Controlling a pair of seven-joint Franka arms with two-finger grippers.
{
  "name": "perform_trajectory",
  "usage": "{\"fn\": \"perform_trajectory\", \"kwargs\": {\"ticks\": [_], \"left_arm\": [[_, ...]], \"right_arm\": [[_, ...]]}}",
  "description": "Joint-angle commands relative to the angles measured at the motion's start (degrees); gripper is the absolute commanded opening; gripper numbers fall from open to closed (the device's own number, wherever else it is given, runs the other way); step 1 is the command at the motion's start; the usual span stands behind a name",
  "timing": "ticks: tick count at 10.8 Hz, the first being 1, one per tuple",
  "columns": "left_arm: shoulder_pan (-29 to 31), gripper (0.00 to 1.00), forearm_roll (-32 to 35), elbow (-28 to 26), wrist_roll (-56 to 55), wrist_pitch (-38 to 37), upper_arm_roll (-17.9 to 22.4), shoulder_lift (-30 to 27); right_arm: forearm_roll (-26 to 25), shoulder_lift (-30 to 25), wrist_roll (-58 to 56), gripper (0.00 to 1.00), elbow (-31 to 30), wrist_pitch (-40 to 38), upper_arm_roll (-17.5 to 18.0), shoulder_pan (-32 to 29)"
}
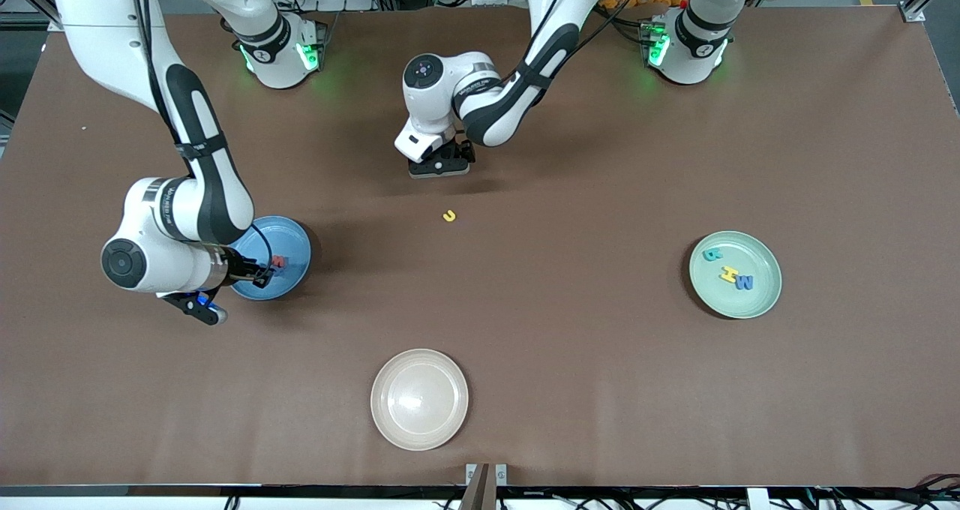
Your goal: Sort upper and lower case letters into plates
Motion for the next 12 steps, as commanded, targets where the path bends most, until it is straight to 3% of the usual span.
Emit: {"fn": "perform_trajectory", "kwargs": {"ticks": [1, 3, 4, 6, 8, 10, 12], "left_arm": [[-1.52, 1.0, 1.24, 2.0, -3.04, -0.38, 0.83, 1.31], [-1.61, 1.0, 1.15, 1.82, -3.04, -0.38, 0.83, 1.4], [-1.61, 0.9, 1.15, 1.91, -3.04, -0.38, 0.83, 1.31], [-1.61, 0.48, 1.68, 1.82, -2.95, -0.38, 0.74, 1.31], [-1.61, 0.0, 1.59, 1.73, -2.95, -0.38, 0.74, 1.22], [-1.18, 0.0, 1.59, 1.73, -2.6, -0.72, 0.83, 0.35], [1.62, 0.0, 2.12, 1.12, -1.9, -2.39, 0.83, -3.59]], "right_arm": [[-0.53, -1.08, 0.24, 1.0, -0.32, -0.26, 0.26, 0.08], [-0.09, -1.35, 0.86, 1.0, 0.46, -0.79, 0.61, 1.12], [0.0, -1.43, 0.95, 1.0, 0.91, -1.32, 0.7, 1.83], [0.0, -1.79, 3.39, 1.0, 1.09, -1.24, 0.79, 4.37], [0.0, -1.61, 6.47, 1.0, 1.35, -0.71, 0.7, 7.01], [0.09, -1.44, 6.66, 1.0, 2.05, -0.71, 0.79, 7.02], [5.68, -1.35, 7.19, 1.0, 2.66, -0.71, 0.79, 7.54]]}}
